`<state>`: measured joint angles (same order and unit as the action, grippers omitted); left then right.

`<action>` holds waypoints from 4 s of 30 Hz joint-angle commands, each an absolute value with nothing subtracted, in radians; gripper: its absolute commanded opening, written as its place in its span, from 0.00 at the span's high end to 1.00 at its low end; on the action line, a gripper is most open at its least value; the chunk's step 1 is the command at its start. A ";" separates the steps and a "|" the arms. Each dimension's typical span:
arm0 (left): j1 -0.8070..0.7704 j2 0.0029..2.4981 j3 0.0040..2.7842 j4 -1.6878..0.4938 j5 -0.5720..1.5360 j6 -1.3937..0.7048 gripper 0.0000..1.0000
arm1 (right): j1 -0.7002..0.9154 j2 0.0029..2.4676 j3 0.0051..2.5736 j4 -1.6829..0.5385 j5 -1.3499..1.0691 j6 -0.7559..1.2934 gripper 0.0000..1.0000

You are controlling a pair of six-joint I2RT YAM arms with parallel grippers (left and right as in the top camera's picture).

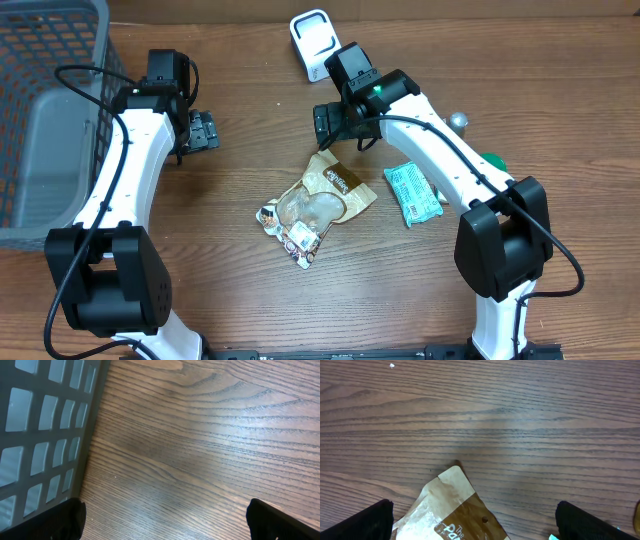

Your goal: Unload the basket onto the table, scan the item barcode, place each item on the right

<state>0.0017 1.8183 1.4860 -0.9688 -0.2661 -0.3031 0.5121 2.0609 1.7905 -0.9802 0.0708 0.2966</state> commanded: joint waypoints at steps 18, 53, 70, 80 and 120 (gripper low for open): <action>0.003 1.832 1.510 -0.997 -0.244 -0.291 0.00 | 0.515 2.045 1.786 -0.973 0.085 0.307 0.00; 0.003 1.674 0.592 -0.098 0.139 -0.291 0.00 | 0.515 2.045 1.786 -0.974 0.085 0.307 0.00; 0.003 1.364 0.345 0.093 0.121 -0.245 0.01 | 0.515 2.045 1.786 -0.974 0.085 0.307 0.00; 0.003 1.147 0.188 0.181 0.120 -0.163 0.01 | 0.515 2.045 1.786 -0.974 0.085 0.307 0.00; -0.016 0.410 0.005 -0.071 0.127 -0.038 0.00 | 0.515 2.045 1.786 -0.973 0.085 0.307 0.00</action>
<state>-0.0021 0.4469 0.0082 -0.0673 0.1169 -0.0704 0.5121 2.0609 1.7901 -0.9798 0.0784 0.3023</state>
